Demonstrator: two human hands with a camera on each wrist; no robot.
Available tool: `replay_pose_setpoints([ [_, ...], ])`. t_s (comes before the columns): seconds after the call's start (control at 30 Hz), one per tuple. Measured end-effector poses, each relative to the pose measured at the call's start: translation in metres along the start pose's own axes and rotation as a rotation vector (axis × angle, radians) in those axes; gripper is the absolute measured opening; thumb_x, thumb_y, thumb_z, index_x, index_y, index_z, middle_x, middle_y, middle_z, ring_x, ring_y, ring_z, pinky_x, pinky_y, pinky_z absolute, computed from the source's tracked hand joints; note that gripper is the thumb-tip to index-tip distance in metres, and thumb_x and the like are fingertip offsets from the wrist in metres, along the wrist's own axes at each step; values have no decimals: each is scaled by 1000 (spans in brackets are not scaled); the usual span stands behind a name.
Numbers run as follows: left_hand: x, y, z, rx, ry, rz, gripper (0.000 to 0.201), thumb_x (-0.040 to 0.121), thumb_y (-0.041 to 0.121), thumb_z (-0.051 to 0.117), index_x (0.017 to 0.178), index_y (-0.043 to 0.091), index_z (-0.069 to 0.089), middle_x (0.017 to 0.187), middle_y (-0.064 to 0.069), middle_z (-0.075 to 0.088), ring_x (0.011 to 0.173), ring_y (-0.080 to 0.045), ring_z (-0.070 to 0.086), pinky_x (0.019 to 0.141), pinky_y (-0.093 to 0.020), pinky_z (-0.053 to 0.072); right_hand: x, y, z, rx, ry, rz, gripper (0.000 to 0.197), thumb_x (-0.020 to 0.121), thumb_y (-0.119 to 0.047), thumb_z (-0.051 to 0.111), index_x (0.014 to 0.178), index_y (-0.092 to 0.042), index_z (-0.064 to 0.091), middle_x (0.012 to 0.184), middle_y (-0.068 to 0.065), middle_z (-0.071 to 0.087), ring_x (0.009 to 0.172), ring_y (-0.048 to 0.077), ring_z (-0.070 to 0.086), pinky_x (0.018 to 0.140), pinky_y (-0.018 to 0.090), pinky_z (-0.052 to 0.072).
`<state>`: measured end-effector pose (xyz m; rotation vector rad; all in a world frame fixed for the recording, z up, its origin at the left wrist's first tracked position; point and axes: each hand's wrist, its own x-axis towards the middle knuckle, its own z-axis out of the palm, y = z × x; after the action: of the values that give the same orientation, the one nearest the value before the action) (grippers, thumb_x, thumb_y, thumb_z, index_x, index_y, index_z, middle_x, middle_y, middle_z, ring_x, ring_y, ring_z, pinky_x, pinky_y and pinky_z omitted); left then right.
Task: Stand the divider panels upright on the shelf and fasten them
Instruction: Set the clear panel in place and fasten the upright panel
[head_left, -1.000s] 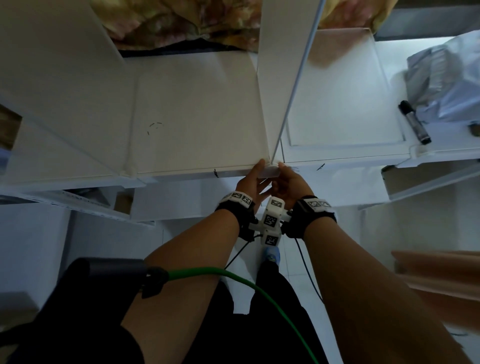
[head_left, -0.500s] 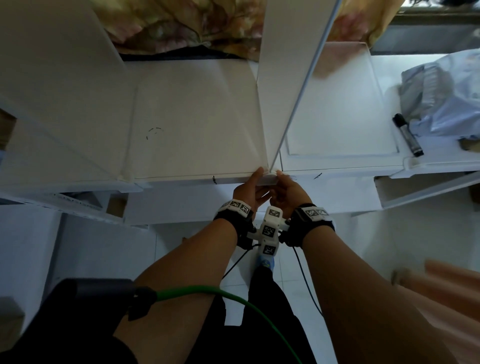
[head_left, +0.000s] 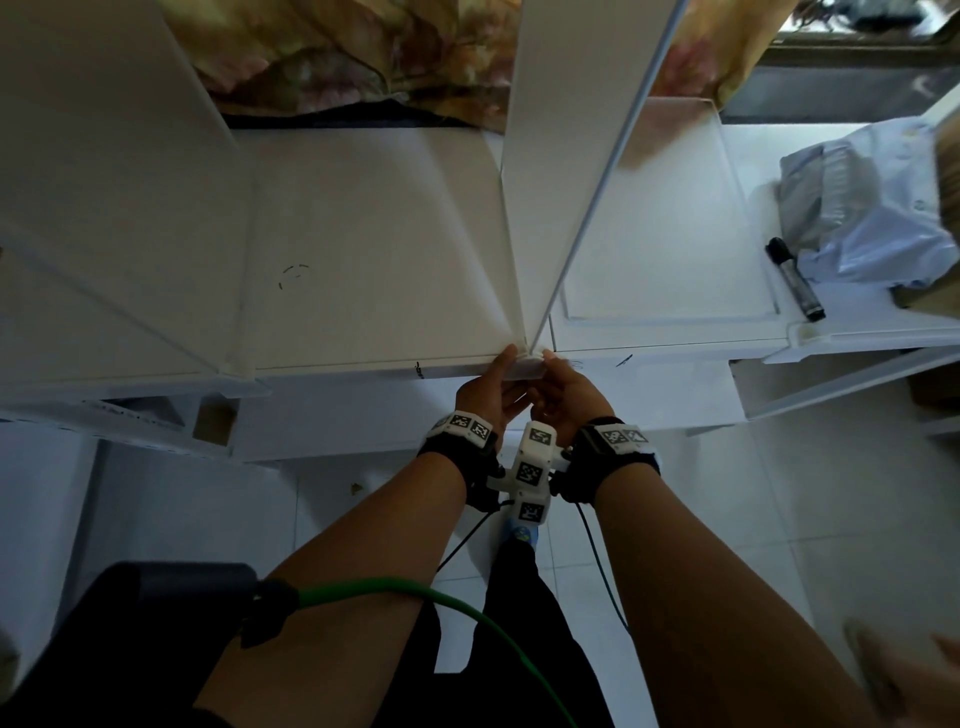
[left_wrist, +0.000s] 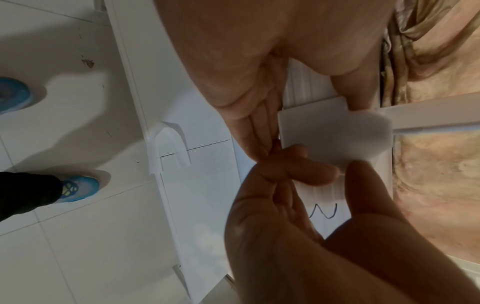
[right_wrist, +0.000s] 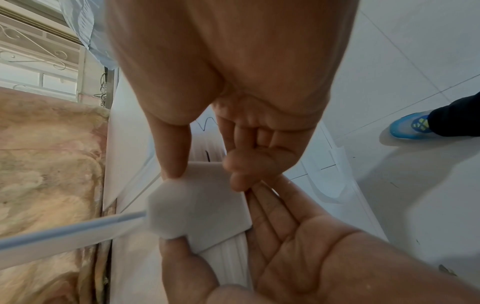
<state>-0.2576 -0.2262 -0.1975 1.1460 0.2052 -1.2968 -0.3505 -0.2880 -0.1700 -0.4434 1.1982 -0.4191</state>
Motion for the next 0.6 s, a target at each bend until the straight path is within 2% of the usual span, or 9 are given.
replay_pose_setpoints([
  [0.13,0,0,-1,-4,3,-2,43,87,33,73,119,4,69,108,-19,75,97,-29,73,85,-35,58,-1,0,-1,1,2,5,35,87,-37,69,110,-11,66,72,0,69,54,10,56,49,22,42],
  [0.23,1,0,-2,6,14,-3,46,86,34,74,119,4,69,108,-18,75,101,-30,73,85,-35,58,-1,0,0,-15,-9,-1,40,86,-38,69,116,-11,66,79,0,71,57,10,58,51,23,44],
  [0.47,1,2,-4,3,15,-8,44,85,34,75,117,4,69,108,-19,75,103,-31,72,90,-39,58,-5,0,1,-48,-18,-14,30,86,-39,69,104,-16,68,83,0,71,63,11,58,54,24,45],
  [0.6,-1,3,-4,15,18,-12,45,85,36,75,117,4,70,107,-17,76,103,-30,72,91,-38,58,-3,2,4,-55,-10,-15,29,86,-40,69,104,-18,69,88,1,72,66,12,59,52,24,45],
])
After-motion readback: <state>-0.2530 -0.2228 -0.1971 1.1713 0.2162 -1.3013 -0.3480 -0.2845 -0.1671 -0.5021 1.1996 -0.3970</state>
